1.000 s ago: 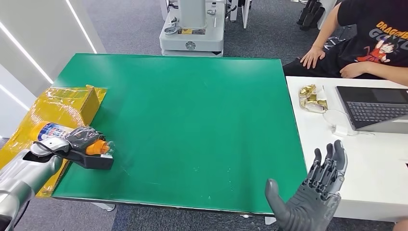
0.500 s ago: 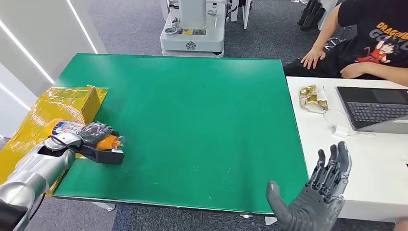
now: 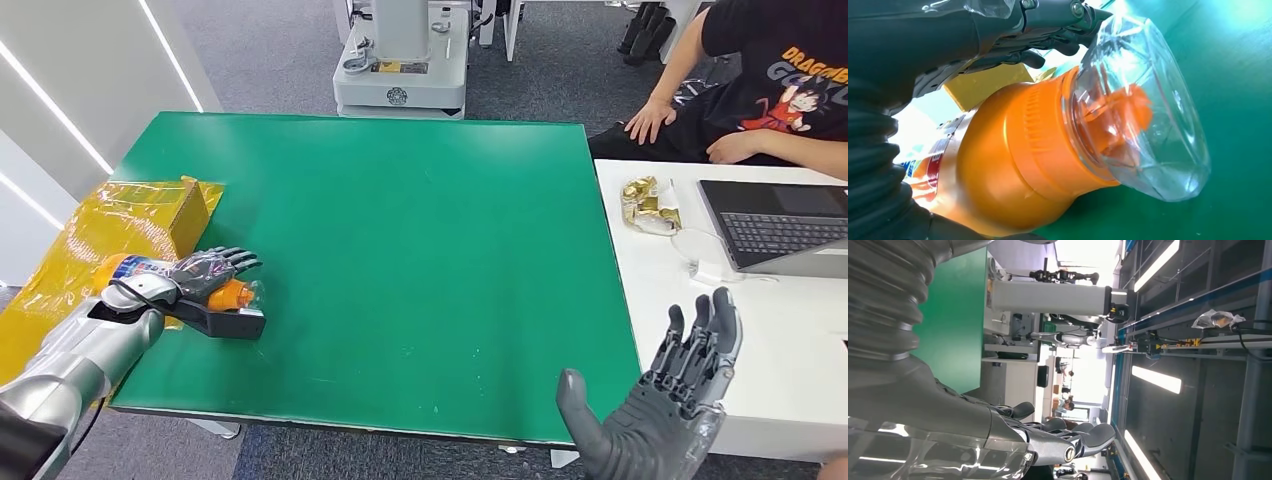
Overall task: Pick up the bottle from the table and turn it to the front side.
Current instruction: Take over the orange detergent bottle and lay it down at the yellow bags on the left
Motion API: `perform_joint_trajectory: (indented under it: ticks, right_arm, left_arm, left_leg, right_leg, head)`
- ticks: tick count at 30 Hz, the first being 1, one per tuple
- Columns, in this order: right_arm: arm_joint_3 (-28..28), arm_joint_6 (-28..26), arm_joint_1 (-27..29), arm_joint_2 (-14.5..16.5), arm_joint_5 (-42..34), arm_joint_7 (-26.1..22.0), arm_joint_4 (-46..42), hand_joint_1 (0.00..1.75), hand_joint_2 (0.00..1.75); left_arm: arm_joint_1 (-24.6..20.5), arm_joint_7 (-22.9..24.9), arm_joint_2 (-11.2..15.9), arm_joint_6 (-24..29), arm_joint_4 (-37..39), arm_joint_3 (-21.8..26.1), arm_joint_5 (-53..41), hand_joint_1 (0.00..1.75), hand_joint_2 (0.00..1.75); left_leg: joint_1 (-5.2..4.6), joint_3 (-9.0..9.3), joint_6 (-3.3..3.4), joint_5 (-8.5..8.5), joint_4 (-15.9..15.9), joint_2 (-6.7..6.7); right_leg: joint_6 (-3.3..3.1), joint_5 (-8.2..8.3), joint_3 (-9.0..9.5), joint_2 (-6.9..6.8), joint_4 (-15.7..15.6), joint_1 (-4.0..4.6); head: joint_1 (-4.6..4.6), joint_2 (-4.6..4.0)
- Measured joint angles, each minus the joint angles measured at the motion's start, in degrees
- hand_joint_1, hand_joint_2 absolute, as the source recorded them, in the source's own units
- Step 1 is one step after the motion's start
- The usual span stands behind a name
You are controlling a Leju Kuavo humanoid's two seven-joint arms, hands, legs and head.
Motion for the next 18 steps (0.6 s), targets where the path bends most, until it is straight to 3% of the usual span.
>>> perform_joint_trajectory:
  ticks: [7,18]
  right_arm:
    - [-0.44,0.95,0.37,0.31,0.04,0.01,-0.16,0.0,1.75]
    - [-0.91,-2.58,0.92,-0.4,-3.0,-2.95,0.07,0.0,1.75]
  left_arm:
    - [0.46,0.04,1.15,0.46,0.05,0.0,0.46,0.0,1.75]
    - [2.2,0.04,6.41,0.58,-3.99,0.02,0.81,0.0,1.75]
  left_leg:
    - [0.01,0.01,-0.02,0.02,-0.01,0.05]
    - [0.04,-0.07,-0.03,0.02,-0.02,0.11]
  right_leg:
    - [-0.01,0.01,0.0,0.07,0.02,0.0]
    - [-0.02,0.01,-0.15,0.15,0.02,0.03]
  head:
    - [0.0,0.0]
    - [-0.01,0.0]
